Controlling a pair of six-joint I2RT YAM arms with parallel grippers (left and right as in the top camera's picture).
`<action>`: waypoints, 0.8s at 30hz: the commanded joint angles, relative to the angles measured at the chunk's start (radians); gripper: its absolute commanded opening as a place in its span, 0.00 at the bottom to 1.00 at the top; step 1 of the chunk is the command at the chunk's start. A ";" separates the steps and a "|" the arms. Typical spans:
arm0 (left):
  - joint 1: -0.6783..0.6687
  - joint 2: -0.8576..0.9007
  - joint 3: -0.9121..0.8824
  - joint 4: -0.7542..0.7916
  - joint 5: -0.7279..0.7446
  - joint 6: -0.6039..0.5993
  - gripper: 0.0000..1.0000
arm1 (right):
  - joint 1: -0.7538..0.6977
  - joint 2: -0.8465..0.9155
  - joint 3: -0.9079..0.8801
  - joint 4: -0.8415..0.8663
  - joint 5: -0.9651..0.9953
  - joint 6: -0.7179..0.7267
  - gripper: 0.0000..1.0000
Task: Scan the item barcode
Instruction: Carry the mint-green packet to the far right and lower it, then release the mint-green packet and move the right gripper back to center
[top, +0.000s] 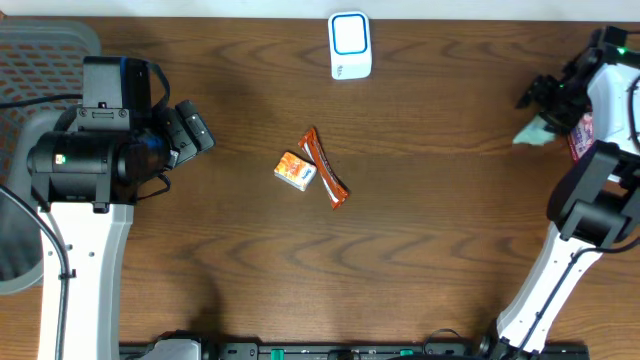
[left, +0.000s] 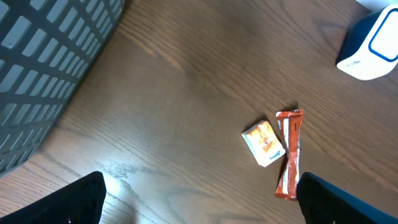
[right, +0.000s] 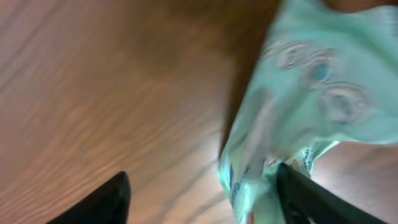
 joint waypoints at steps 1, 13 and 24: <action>0.004 0.004 0.004 -0.003 -0.013 0.014 0.98 | 0.043 -0.054 0.009 0.001 -0.077 -0.023 0.65; 0.004 0.004 0.004 -0.004 -0.013 0.014 0.98 | 0.087 -0.082 0.010 -0.009 -0.017 0.023 0.46; 0.004 0.004 0.004 -0.004 -0.013 0.014 0.98 | 0.138 -0.078 -0.046 0.006 0.154 0.022 0.39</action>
